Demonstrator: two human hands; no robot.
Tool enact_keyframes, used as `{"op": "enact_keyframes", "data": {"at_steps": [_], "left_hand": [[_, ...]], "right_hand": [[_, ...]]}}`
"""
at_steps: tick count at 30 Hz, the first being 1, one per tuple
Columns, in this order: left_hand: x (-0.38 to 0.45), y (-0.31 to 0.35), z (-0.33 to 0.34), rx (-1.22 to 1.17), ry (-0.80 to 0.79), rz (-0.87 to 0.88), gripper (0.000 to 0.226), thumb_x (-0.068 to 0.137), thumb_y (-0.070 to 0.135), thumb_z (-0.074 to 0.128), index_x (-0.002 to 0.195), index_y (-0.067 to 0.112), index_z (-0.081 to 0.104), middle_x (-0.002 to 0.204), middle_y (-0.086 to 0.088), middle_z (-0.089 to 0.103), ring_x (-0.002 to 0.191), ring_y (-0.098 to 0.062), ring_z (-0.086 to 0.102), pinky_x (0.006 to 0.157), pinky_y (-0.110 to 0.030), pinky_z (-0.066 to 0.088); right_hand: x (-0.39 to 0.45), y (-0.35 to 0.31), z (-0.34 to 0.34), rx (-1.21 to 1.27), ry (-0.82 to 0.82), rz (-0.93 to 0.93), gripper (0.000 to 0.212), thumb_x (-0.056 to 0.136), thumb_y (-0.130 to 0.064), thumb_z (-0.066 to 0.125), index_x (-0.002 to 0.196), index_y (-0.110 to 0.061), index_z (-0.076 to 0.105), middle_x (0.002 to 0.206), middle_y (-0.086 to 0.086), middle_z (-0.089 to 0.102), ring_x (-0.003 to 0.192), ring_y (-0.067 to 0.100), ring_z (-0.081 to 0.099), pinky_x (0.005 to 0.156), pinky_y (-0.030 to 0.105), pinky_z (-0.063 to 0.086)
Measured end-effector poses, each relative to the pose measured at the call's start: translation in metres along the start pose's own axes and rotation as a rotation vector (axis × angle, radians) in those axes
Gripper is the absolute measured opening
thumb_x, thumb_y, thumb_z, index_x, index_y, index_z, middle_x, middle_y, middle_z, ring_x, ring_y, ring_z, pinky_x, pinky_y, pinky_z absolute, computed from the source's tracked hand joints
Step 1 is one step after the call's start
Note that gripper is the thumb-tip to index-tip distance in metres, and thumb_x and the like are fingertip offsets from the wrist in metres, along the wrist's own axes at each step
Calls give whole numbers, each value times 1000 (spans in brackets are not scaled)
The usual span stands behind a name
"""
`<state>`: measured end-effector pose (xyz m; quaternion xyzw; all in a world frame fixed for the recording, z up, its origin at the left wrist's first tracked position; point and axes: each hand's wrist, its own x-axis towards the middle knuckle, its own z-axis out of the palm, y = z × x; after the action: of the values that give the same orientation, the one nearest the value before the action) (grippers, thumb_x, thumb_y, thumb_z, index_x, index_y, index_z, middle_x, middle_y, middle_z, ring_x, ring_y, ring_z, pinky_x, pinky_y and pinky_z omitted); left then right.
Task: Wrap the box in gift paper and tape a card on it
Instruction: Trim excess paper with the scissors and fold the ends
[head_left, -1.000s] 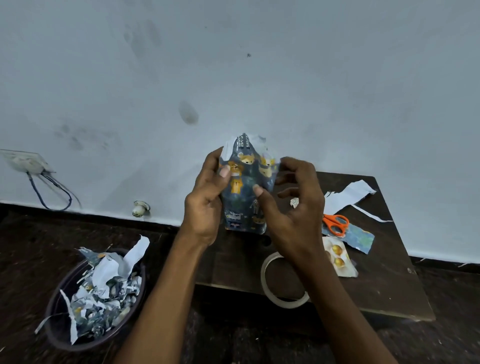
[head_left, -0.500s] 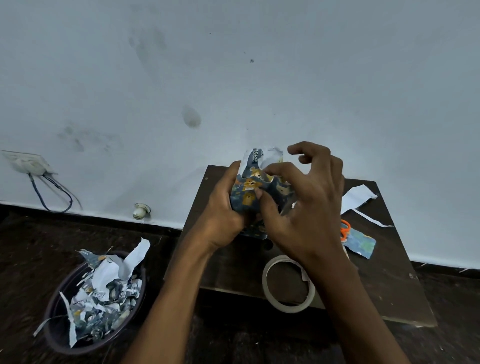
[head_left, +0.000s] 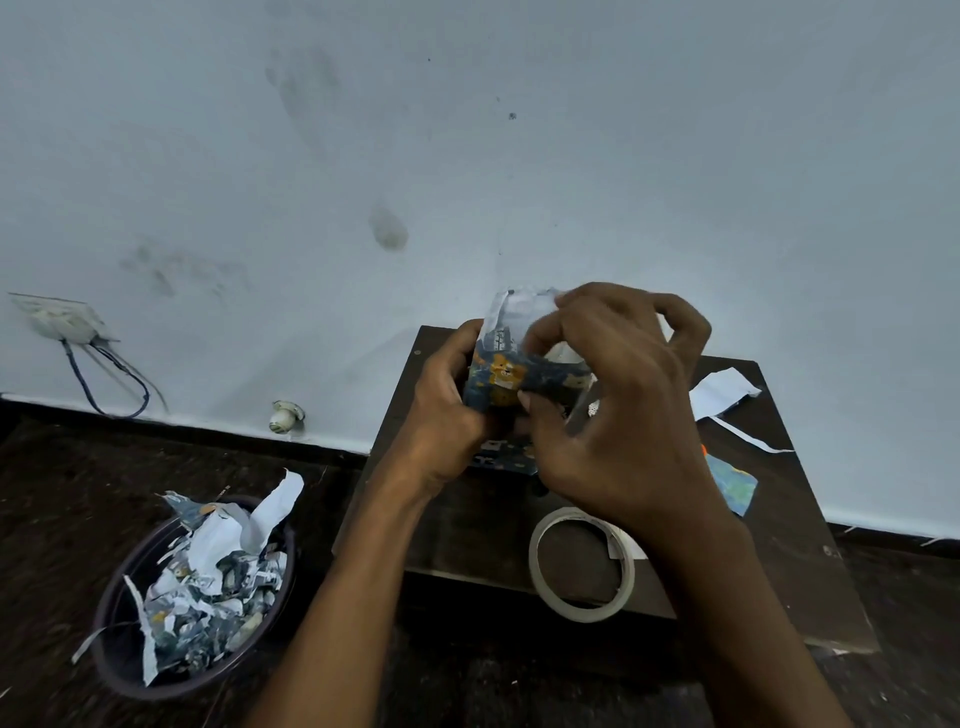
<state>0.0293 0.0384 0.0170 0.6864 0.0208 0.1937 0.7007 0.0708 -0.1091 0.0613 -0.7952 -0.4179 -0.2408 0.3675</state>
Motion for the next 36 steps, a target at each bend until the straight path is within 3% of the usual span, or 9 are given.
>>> {"op": "enact_keyframes", "data": {"at_steps": [3, 7, 11, 15, 18, 22, 27, 31, 36], "left_hand": [[0, 1, 0, 27, 12, -8, 64, 68, -28, 71, 108, 21, 61, 87, 14, 76, 83, -6, 73, 65, -20, 57], [0, 2, 2, 11, 43, -44, 57, 77, -30, 61, 103, 21, 62, 82, 13, 76, 77, -5, 72, 59, -20, 56], [1, 1, 3, -5, 48, -64, 57, 80, -27, 59, 106, 24, 64, 89, 8, 76, 83, -12, 73, 61, -26, 59], [0, 3, 3, -11, 40, -61, 57, 79, -26, 58, 109, 22, 62, 84, 11, 77, 80, -8, 74, 61, -23, 59], [-1, 3, 5, 17, 29, -53, 59, 82, -30, 52, 106, 23, 61, 82, 14, 76, 78, -5, 74, 60, -21, 58], [0, 2, 7, 22, 67, -45, 50, 87, -24, 51, 107, 21, 63, 82, 13, 76, 75, -5, 73, 59, -20, 57], [1, -1, 4, -9, 92, -39, 55, 76, -24, 62, 107, 22, 66, 87, 6, 77, 80, -13, 74, 57, -28, 59], [2, -3, 1, -25, 69, -47, 60, 79, -27, 56, 110, 23, 63, 87, 7, 77, 79, -13, 74, 59, -28, 60], [0, -8, 2, -81, 48, -21, 57, 71, -1, 63, 120, 29, 56, 102, 6, 75, 94, -18, 72, 72, -34, 62]], "right_hand": [[0, 4, 2, -69, -85, -37, 43, 60, -12, 71, 102, -22, 70, 95, -12, 72, 129, 14, 57, 117, 50, 16], [1, 8, 1, -10, -50, -23, 29, 63, -5, 77, 85, -23, 72, 84, -16, 67, 111, 10, 61, 114, 43, 13], [0, 7, 0, 124, -42, 51, 31, 68, -8, 79, 92, -24, 68, 88, -26, 58, 106, -1, 54, 113, 43, 16], [1, 0, -7, -170, -172, -12, 48, 61, -31, 75, 109, -23, 70, 93, -13, 71, 125, 15, 57, 119, 55, 10], [4, -6, -9, -286, -231, -13, 42, 56, -31, 67, 97, -23, 73, 79, -12, 72, 132, 19, 54, 120, 58, 8], [4, -6, -12, -307, -133, 3, 18, 59, -28, 66, 76, -24, 71, 74, -4, 65, 115, 20, 63, 118, 51, 10], [4, 1, -12, -202, -46, 10, 23, 57, -25, 73, 80, -26, 74, 81, 0, 58, 96, 21, 62, 111, 43, 14], [3, 4, -10, -176, -50, -21, 28, 60, -19, 72, 88, -23, 75, 84, 0, 67, 111, 24, 63, 114, 43, 10], [1, 5, -6, -165, -111, -41, 25, 78, -14, 65, 101, -23, 71, 90, -7, 72, 122, 24, 57, 115, 50, 9]]}}
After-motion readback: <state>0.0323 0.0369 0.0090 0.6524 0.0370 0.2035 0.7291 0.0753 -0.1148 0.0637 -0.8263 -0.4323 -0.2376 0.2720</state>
